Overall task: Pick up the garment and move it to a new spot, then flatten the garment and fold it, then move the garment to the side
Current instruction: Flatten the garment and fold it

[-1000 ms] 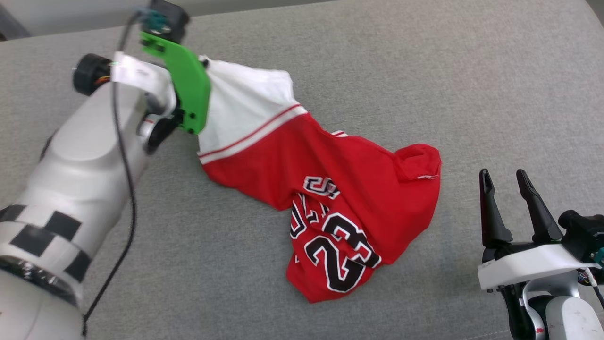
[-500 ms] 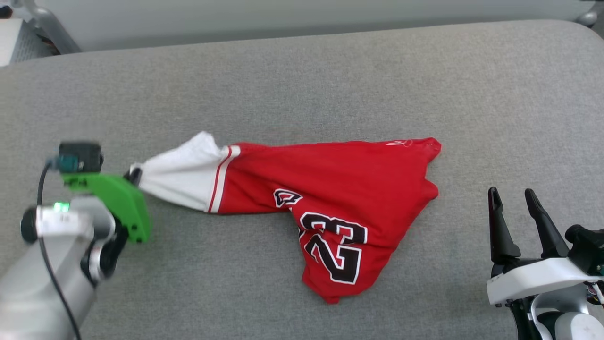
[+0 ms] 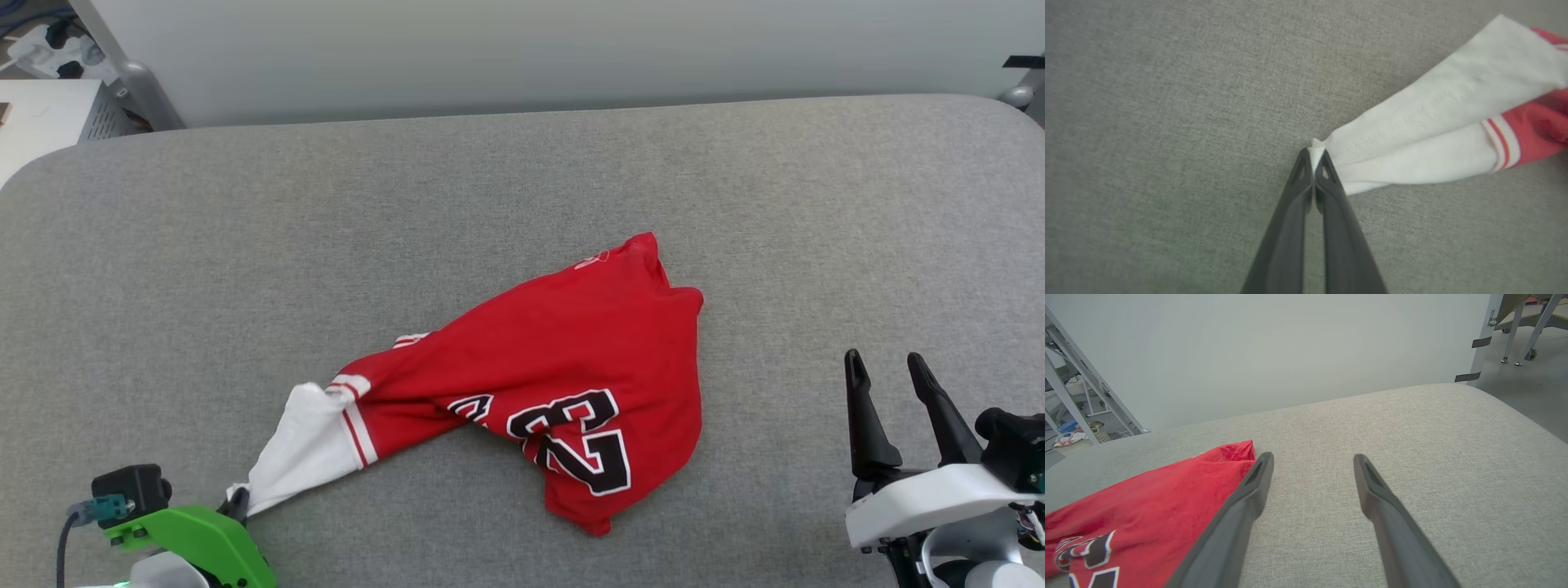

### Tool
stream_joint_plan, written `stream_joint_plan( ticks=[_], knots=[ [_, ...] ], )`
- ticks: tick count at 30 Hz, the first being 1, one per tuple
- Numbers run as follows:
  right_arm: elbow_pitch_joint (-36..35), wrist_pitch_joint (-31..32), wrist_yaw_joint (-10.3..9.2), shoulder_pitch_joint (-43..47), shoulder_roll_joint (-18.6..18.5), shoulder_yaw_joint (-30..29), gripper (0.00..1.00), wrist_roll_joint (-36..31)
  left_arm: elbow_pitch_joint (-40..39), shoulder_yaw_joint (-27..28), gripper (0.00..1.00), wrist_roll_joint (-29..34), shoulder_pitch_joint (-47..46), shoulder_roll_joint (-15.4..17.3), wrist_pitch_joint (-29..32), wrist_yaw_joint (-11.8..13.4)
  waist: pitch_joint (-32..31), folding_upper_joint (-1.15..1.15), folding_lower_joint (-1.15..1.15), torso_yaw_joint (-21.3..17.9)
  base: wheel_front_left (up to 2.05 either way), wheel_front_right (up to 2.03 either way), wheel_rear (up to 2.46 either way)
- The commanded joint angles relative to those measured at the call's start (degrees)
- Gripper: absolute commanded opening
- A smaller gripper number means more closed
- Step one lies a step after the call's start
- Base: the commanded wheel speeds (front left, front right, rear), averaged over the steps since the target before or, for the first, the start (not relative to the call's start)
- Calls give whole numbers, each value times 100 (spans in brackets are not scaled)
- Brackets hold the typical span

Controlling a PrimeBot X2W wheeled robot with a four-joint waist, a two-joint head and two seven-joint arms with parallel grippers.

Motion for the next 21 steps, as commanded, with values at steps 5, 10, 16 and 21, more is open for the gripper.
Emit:
stream_joint_plan(
  ticks=[5, 10, 16, 21],
  knots=[
    [-67, 82, 37, 135, -6, -40, 100, -36, -304, 82, 100, 144, -58, -129, -362, 88, -101, 0, 0, 66, 0, 0, 0],
    [-52, 155, 37, 171, -6, -4, 100, 37, -485, 72, 100, 623, -260, -191, -755, 137, -192, 0, 0, 69, 0, 0, 0],
    [-16, 301, 37, 182, -6, 26, 100, 85, -733, 150, 100, 1561, -530, -382, -945, 229, -251, 0, 0, 84, 0, 0, 0],
    [34, 573, 37, 119, -6, 74, 100, 20, -1171, 618, 100, 2544, -516, -717, -956, 292, -253, 0, 0, 110, 0, 0, 0]
  ],
)
